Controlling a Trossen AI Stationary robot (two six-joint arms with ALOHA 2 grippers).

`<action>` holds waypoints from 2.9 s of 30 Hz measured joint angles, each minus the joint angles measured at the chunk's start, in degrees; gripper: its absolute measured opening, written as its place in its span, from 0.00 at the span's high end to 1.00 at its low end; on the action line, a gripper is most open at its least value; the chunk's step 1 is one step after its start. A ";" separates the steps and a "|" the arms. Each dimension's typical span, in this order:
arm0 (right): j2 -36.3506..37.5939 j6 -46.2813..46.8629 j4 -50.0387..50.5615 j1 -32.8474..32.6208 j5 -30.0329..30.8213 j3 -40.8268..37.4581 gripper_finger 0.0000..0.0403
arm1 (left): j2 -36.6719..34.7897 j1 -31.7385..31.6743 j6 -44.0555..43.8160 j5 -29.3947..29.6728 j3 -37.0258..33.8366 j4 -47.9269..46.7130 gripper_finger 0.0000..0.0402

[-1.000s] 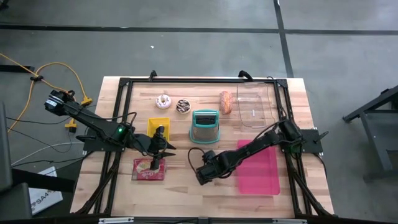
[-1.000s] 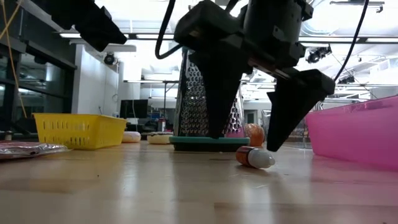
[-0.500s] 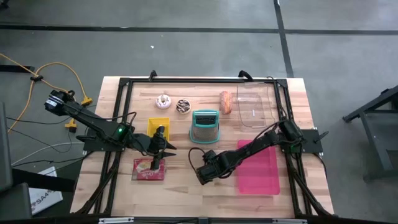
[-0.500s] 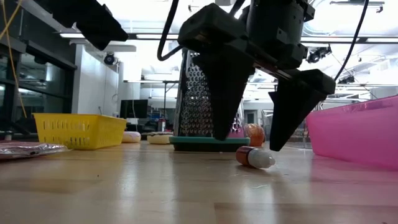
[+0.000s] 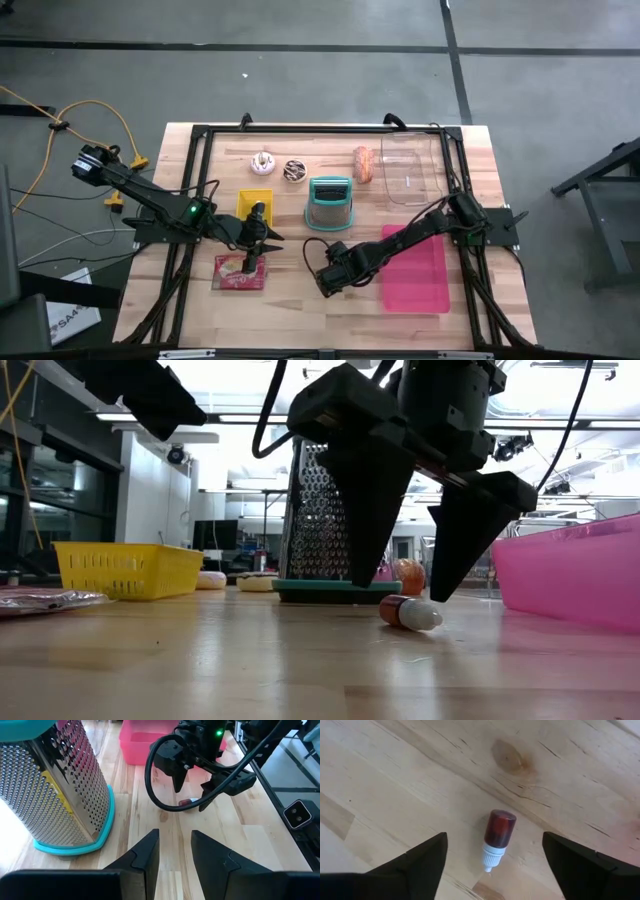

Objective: Pick & Place Food Item
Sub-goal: Put the orange food coloring bottle into the yellow bin

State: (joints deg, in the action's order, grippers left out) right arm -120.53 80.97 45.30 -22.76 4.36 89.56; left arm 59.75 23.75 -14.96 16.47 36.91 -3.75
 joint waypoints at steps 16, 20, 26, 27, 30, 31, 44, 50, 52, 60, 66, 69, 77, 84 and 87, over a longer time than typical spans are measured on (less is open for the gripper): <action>-1.63 0.00 -1.16 -0.01 -0.80 0.00 0.38 | -0.01 0.00 0.02 -0.01 0.00 0.04 0.73; -2.51 -0.01 -1.86 -0.01 -3.17 0.09 0.38 | 0.00 0.02 0.02 -0.02 0.00 0.24 0.73; -2.56 0.70 -1.84 -0.01 -2.77 0.09 0.38 | -0.02 0.00 0.02 -0.02 0.00 0.91 0.73; -2.58 0.70 -1.84 -0.01 -2.79 0.09 0.38 | -0.01 0.00 0.02 -0.02 0.00 0.92 0.73; -2.58 0.86 -1.81 -0.01 -2.48 0.09 0.38 | -0.02 0.01 0.02 -0.02 0.00 0.94 0.73; -2.60 0.87 -1.79 -0.01 -2.09 0.07 0.38 | -0.01 0.00 0.02 -0.01 0.00 0.96 0.73; -2.71 0.87 -1.66 0.04 -1.57 0.07 0.38 | -0.02 0.01 0.02 -0.02 0.00 0.96 0.73; -2.73 0.87 -1.44 0.04 -1.34 0.07 0.38 | -0.02 0.00 0.02 -0.02 0.00 0.96 0.73; -2.73 0.87 -1.26 0.04 -1.28 0.07 0.38 | -0.02 0.00 0.02 -0.02 0.00 0.96 0.73; -2.75 0.29 0.24 0.32 0.28 0.04 0.38 | -0.02 0.02 0.02 -0.02 0.00 0.96 0.73; -2.78 -0.18 1.14 0.32 1.34 0.02 0.38 | -0.02 0.00 0.02 -0.02 0.00 0.98 0.73; -2.78 -0.22 1.36 0.32 1.51 0.02 0.38 | -0.02 0.02 0.02 -0.02 0.00 0.98 0.73; -2.40 -1.29 2.88 0.36 1.42 -0.07 0.38 | 0.00 0.02 0.02 0.00 0.00 1.00 0.73; -2.36 -1.36 3.04 0.41 1.46 -0.07 0.38 | -0.02 0.02 0.02 -0.02 0.00 1.05 0.73; -2.34 -1.36 2.69 0.39 1.69 -0.07 0.38 | -0.02 0.02 0.02 0.00 0.00 1.05 0.73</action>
State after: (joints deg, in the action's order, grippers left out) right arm -122.87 79.61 47.99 -22.37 6.04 89.49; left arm 59.72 23.77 -14.94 16.47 36.91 -2.70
